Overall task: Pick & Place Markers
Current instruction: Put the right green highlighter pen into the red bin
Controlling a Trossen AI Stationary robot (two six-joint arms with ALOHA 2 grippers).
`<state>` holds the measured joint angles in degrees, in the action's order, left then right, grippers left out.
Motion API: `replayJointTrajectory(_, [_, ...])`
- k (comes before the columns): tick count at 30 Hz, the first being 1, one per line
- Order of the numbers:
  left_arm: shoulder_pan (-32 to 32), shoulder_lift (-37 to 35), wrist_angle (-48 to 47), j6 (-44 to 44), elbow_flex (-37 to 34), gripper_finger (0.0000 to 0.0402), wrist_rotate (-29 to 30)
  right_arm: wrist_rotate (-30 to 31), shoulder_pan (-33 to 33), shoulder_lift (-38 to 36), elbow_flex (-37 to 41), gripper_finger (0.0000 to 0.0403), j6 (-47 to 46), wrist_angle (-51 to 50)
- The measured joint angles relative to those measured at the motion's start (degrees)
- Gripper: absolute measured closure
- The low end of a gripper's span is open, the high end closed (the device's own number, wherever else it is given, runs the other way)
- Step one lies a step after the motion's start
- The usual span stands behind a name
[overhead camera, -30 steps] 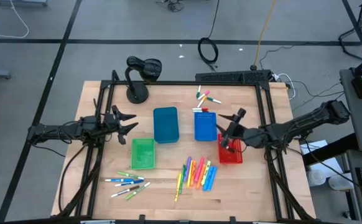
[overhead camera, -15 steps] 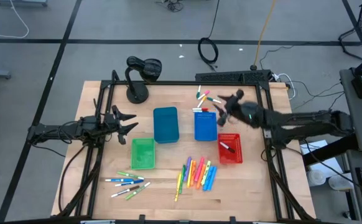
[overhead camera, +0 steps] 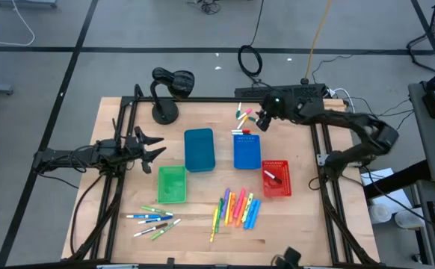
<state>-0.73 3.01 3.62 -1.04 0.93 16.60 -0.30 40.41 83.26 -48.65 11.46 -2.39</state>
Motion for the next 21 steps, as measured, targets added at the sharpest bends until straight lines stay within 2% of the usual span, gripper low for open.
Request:
replayJointTrajectory(4, [0.01, -0.02, 0.00, 0.00, -0.02, 0.0217, 0.00, -1.82, 2.03, 6.17, -1.13, 0.0218, 1.50, -0.94])
replayJointTrajectory(9, [0.00, -0.02, 0.00, 0.00, -0.01, 0.0217, 0.00, -5.85, 3.50, 9.66, -1.85, 0.0218, 1.43, -5.62])
replayJointTrajectory(21, [0.00, -0.02, 0.00, 0.00, -0.02, 0.0217, 0.00, -6.00, 3.58, 15.63, -2.09, 0.0218, 6.16, -6.01])
